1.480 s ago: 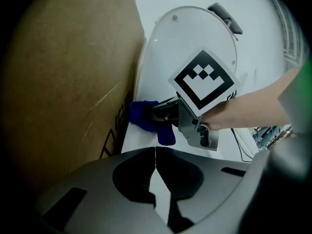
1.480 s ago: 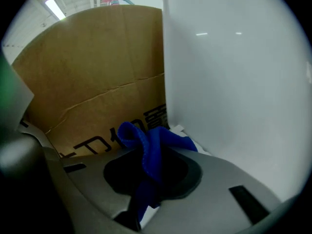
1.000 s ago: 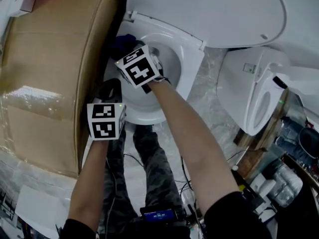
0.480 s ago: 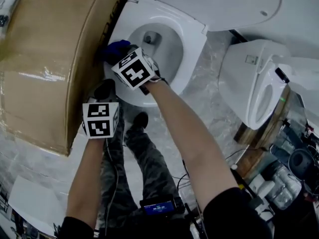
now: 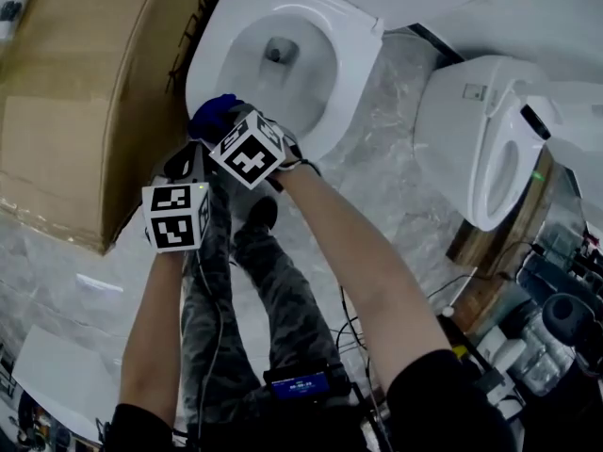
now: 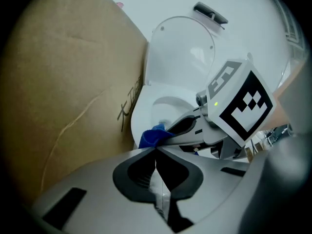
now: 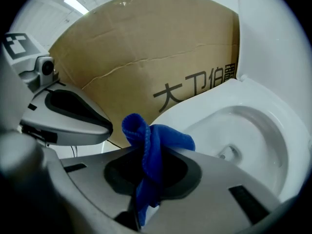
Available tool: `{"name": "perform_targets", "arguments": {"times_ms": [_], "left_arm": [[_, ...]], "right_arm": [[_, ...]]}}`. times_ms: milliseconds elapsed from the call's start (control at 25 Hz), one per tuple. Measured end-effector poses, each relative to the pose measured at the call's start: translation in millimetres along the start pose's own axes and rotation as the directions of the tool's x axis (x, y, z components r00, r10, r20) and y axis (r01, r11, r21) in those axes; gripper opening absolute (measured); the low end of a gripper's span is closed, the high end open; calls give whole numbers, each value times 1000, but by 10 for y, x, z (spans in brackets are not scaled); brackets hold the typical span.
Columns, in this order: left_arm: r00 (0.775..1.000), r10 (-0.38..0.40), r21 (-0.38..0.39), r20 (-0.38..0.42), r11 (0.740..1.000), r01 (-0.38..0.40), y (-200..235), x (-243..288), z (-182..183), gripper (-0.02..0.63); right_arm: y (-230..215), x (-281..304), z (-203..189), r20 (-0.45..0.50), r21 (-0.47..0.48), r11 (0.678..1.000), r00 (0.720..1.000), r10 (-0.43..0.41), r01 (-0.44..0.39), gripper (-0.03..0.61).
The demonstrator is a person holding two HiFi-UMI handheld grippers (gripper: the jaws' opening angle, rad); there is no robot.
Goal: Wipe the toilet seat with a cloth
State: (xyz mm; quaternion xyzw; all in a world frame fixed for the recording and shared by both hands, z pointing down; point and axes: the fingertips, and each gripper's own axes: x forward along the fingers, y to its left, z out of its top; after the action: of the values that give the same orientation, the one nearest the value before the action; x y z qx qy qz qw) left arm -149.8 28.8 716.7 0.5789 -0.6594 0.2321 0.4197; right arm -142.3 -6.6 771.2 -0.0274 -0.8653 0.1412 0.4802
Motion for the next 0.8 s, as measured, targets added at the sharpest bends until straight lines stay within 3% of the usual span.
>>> {"name": "perform_targets", "arguments": {"times_ms": [400, 800], "left_arm": [[1000, 2, 63, -18, 998, -1, -180, -64, -157, 12], [997, -59, 171, -53, 983, 68, -758, 49, -172, 12]], "right_arm": [[332, -256, -594, -39, 3, 999, 999, 36, -36, 63], [151, -705, -1366, -56, 140, 990, 998, -15, 23, 64]]}}
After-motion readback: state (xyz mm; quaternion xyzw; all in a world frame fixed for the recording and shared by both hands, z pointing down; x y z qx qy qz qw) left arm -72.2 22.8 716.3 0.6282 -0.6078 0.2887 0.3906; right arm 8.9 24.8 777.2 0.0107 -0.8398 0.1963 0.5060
